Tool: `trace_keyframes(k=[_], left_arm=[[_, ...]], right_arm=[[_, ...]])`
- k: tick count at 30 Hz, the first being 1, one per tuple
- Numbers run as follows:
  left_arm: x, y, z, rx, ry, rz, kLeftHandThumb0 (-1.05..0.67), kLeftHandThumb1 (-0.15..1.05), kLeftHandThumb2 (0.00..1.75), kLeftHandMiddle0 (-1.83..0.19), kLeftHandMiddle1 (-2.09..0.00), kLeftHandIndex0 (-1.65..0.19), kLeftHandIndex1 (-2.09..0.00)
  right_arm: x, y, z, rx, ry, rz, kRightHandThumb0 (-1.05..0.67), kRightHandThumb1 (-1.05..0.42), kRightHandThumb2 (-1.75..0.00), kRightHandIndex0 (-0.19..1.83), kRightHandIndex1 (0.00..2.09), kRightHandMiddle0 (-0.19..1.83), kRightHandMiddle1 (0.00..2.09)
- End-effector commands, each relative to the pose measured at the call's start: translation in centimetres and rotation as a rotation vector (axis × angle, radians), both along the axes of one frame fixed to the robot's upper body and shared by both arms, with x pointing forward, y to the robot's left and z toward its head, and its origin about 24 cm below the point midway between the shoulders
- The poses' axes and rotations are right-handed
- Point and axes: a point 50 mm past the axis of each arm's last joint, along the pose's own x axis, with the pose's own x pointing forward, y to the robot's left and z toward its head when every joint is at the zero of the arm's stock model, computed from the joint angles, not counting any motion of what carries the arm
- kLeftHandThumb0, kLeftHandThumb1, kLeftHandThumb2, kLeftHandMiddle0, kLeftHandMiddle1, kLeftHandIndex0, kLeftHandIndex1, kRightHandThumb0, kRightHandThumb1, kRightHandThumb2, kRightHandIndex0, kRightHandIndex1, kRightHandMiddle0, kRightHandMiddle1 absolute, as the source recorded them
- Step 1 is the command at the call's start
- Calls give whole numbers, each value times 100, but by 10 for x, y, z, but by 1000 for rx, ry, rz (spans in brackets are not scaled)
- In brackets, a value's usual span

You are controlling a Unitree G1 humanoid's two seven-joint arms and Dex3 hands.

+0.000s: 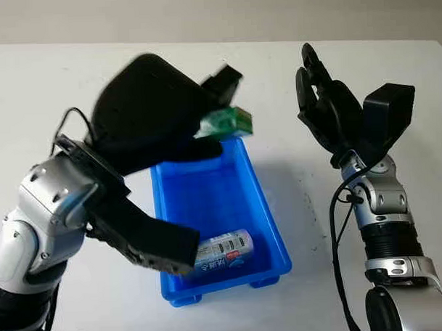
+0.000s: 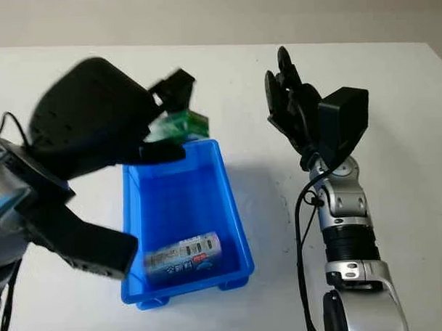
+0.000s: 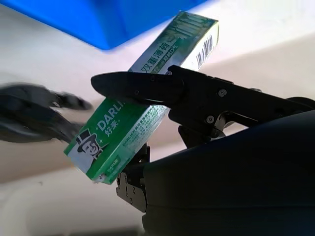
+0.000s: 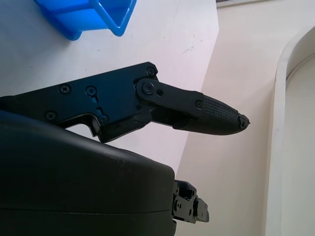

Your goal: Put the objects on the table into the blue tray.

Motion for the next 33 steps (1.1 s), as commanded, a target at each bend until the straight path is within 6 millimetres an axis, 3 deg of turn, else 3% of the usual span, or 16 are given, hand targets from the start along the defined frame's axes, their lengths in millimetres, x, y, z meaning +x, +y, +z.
trace_keyframes(k=[1, 6, 9, 13, 16, 17, 18, 20, 22, 25, 28, 33], left_arm=[[-5, -5, 3, -3, 36, -13, -35, 105, 43, -115, -209, -66, -209], [-7, -8, 0, 28, 133, -13, -31, 105, 33, -101, -209, -34, -205], [-5, -8, -4, 70, 185, -9, -26, 105, 23, -87, -209, -26, -165], [-4, -9, -9, 111, 190, 3, -26, 105, 25, -83, -209, -27, -180], [1, -8, -14, 145, 192, 31, -35, 105, 33, -82, -209, -35, -206], [2, -7, -14, 163, 196, 47, -42, 105, 41, -61, -207, -22, -194], [4, -6, -15, 174, 195, 61, -51, 105, 46, -41, -195, -8, -161], [6, -4, -18, 186, 193, 79, -60, 105, 47, -21, -173, 0, -119], [7, -3, -19, 193, 198, 90, -65, 105, 47, -15, -85, 1, -70], [10, -2, -21, 197, 204, 99, -69, 105, 51, -13, -27, 3, -33], [12, 0, -23, 170, 196, 89, -73, 105, 61, 2, -9, 15, -19], [14, 2, -21, 95, 164, 73, -76, 105, 65, 16, -2, 19, -6]], right_arm=[[-1, 1, 3, -6, -17, 6, -71, -105, -68, -19, 0, -19, 0], [-2, 2, 2, 7, -10, 0, -70, -105, -67, -19, 0, -19, 0], [-2, 2, 1, 11, -9, -2, -71, -105, -67, -19, 0, -19, 0], [-3, 1, 1, 7, -11, 0, -71, -105, -66, -19, 0, -19, 0], [-3, 1, 0, 7, -14, 0, -71, -105, -67, -19, 0, -19, 0], [-2, 1, 0, 8, -14, 1, -71, -105, -67, -19, 0, -19, 0], [-2, 1, 0, 8, -13, 2, -71, -105, -67, -19, 0, -19, 0], [-2, 1, 0, 10, -11, 2, -71, -105, -67, -19, 0, -19, 0], [-2, 1, 0, 10, -10, 5, -71, -105, -67, -19, 0, -19, 0], [-2, 1, -1, 7, -7, 6, -71, -105, -67, -19, 0, -19, 0], [-2, 1, -1, 5, -11, 10, -72, -105, -67, -19, 0, -19, 0], [-1, 1, -1, 12, -17, 12, -70, -105, -67, -19, 0, -19, 0]])
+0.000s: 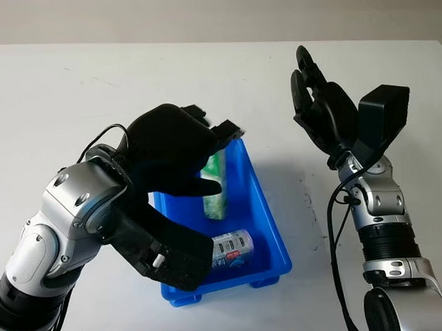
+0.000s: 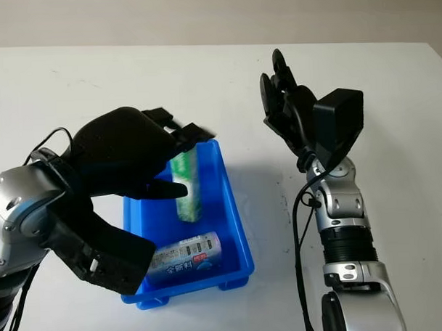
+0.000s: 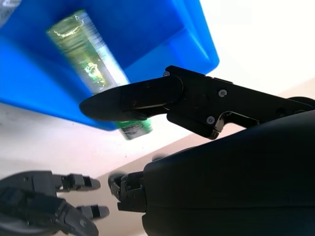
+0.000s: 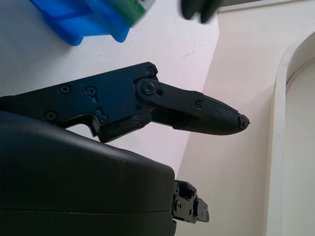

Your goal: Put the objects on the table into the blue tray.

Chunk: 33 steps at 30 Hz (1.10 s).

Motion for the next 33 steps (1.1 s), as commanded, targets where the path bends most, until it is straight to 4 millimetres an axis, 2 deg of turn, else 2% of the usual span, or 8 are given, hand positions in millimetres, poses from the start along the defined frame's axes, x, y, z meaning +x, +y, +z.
trace_keyframes(k=[1, 7, 10, 13, 16, 22, 27, 33], left_arm=[[0, 4, 3, -47, -18, 4, -75, 105, 66, 17, -1, 19, -5], [10, 21, 22, -202, -21, 60, -77, 105, 64, 19, 0, 19, 0], [19, 39, 27, -433, 20, 85, -77, 105, 61, 19, 0, 19, 0], [30, 59, 24, -732, 58, 103, -80, 105, 59, 19, 0, 19, 0], [37, 76, 21, -948, 37, 129, -77, 105, 61, 19, 0, 19, 0], [45, 102, 3, -1293, 7, 236, -74, 105, 68, 18, -2, 18, -1], [50, 119, -18, -1509, 52, 282, -74, 105, 65, 19, -1, 19, 0], [51, 131, -48, -1675, 75, 368, -74, 105, 66, 19, 0, 19, 0]], right_arm=[[0, -2, 1, 8, -12, -4, -70, -105, -67, -19, 0, -19, 0], [0, -1, 1, 7, -9, -5, -72, -105, -66, -19, 0, -19, 0], [0, -1, 1, 11, -10, 1, -73, -105, -66, -19, 0, -19, 0], [0, -1, 0, 15, -12, 6, -73, -105, -66, -19, 0, -19, 0], [0, -1, 0, 17, -18, 9, -74, -105, -66, -19, 0, -19, 0], [-1, -1, 3, 4, -28, 11, -71, -105, -68, -19, 0, -19, 0], [-1, -1, 4, 1, -29, 4, -72, -105, -68, -19, 0, -19, 0], [-2, 0, 3, 6, -28, -6, -71, -105, -70, -19, 0, -19, 0]])
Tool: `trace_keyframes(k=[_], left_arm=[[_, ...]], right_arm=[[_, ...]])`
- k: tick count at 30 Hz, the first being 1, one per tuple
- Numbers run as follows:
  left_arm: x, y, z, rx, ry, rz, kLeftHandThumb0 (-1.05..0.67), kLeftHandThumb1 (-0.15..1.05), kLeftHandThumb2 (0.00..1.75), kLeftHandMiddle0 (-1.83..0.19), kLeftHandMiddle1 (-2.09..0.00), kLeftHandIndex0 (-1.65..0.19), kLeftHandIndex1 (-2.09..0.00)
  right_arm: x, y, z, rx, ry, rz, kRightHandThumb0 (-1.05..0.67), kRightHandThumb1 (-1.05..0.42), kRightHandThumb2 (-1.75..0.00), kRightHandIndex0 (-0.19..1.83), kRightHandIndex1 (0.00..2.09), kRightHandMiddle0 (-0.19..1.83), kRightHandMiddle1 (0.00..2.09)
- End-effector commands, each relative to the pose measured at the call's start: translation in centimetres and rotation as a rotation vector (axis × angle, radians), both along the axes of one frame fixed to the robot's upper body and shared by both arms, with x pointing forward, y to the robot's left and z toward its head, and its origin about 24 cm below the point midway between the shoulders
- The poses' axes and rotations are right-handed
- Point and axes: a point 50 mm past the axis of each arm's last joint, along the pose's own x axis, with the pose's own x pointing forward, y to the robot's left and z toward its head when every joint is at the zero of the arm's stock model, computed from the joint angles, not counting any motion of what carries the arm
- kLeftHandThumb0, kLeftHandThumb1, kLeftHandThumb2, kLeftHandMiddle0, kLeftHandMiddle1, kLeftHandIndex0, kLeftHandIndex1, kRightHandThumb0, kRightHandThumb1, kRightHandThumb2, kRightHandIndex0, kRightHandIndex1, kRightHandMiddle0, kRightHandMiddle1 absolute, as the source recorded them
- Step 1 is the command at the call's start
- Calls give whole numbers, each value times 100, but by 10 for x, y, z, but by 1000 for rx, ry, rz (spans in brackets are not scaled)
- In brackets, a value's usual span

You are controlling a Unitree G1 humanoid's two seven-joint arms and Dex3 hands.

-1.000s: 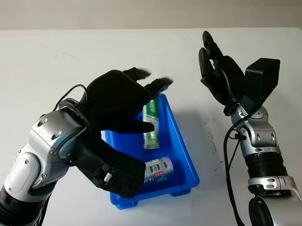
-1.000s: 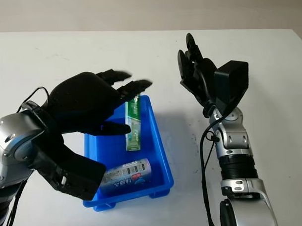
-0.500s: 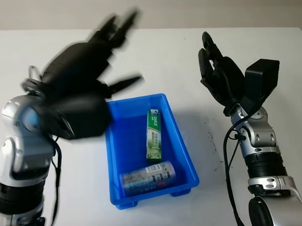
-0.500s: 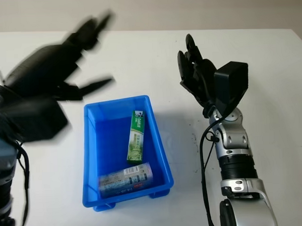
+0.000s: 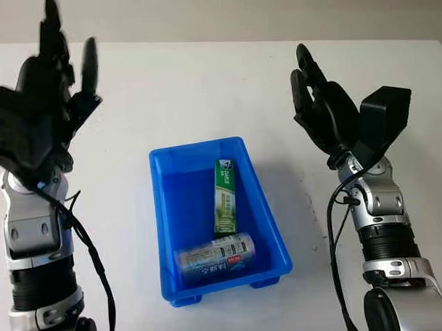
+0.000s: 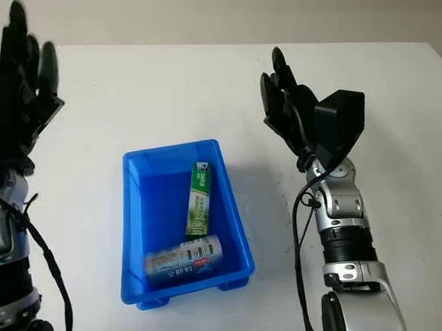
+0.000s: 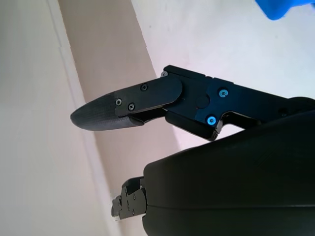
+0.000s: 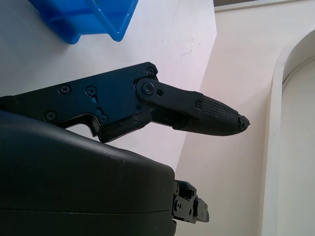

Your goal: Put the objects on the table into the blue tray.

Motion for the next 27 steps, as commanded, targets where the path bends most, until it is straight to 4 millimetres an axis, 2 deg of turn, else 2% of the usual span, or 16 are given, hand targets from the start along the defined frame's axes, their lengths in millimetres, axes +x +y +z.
trace_keyframes(k=[1, 12, 27], left_arm=[[0, 3, -7, -23, 9, 21, -74, 105, 68, 19, 0, 19, 0], [2, 10, -37, -125, 70, 49, -74, 105, 68, 19, 0, 19, 0], [3, 2, -42, -115, 76, 15, -77, 105, 66, 19, 0, 19, 0]], right_arm=[[-1, 1, 1, 5, -13, -1, -71, -105, -71, -19, 0, -19, 0], [0, 5, -1, 32, -10, -6, -71, -105, -75, -19, 0, -19, 0], [0, 8, -3, 61, -14, -22, -71, -105, -76, -19, 0, -19, 0]])
